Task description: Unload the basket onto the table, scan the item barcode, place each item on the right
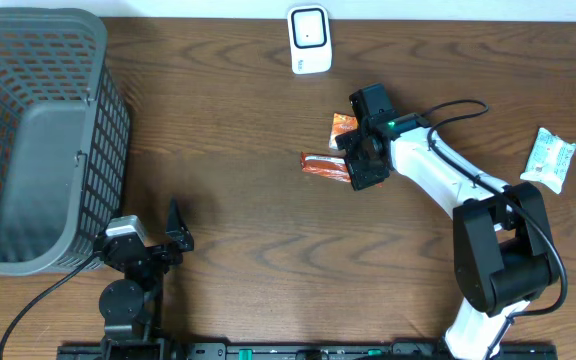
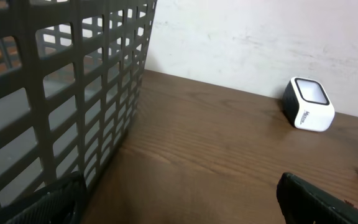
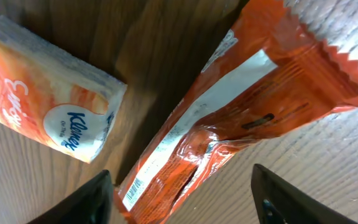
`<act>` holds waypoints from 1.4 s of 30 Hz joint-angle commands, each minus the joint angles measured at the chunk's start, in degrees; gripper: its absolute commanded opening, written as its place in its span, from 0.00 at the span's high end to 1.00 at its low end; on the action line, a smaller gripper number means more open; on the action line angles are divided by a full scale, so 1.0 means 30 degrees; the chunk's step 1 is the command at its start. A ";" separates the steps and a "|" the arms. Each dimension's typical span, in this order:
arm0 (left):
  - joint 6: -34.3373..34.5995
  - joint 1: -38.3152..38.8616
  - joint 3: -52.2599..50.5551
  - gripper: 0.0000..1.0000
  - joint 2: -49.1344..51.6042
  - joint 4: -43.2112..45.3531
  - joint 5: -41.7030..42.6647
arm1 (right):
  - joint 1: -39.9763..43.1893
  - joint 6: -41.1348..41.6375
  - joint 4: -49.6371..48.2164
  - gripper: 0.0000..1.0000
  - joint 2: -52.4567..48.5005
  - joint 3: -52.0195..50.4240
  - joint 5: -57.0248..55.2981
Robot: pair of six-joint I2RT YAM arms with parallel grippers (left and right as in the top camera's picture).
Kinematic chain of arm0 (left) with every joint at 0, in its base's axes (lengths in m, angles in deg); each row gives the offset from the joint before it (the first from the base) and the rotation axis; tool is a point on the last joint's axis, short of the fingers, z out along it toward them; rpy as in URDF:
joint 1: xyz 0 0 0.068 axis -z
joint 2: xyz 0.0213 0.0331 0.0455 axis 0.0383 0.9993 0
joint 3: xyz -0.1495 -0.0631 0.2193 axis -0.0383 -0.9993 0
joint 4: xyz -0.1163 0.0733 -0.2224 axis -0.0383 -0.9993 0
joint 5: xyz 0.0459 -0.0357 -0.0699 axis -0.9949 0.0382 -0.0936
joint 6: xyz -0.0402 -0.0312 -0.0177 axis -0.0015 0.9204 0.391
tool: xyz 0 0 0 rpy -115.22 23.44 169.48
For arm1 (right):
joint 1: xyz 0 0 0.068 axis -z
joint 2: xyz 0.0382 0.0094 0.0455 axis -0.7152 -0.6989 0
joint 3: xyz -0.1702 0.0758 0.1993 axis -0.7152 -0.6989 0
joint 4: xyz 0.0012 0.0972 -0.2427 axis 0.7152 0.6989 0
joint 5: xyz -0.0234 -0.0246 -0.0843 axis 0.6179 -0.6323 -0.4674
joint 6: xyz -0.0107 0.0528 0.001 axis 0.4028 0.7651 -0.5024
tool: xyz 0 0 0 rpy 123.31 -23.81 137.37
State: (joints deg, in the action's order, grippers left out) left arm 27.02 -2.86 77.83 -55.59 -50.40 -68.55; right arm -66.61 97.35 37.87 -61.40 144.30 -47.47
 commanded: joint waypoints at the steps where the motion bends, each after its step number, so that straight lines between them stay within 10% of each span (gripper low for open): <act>1: -0.0248 0.0036 -0.0619 0.02 -0.0117 -0.0291 -0.0102 | 0.0627 0.0444 -0.0233 0.36 -0.0648 0.0087 0.0015; 12: -0.0248 0.0036 -0.0619 0.02 -0.0117 -0.0291 -0.0102 | 0.0721 -0.0044 -0.0736 0.43 -0.3242 0.0087 0.0998; 18: -0.0248 0.0036 -0.0619 0.02 -0.0117 -0.0291 -0.0102 | 0.0721 -0.4532 -0.1785 0.99 -0.3293 0.0095 0.0000; 42: -0.0248 0.0036 -0.0619 0.02 -0.0117 -0.0291 -0.0095 | 0.0197 -1.9671 -0.5115 0.99 0.6317 0.0095 0.0823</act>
State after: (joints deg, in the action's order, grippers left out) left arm 27.02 -2.86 77.83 -55.59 -50.40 -68.55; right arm -65.41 49.22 22.51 -43.74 144.19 -43.44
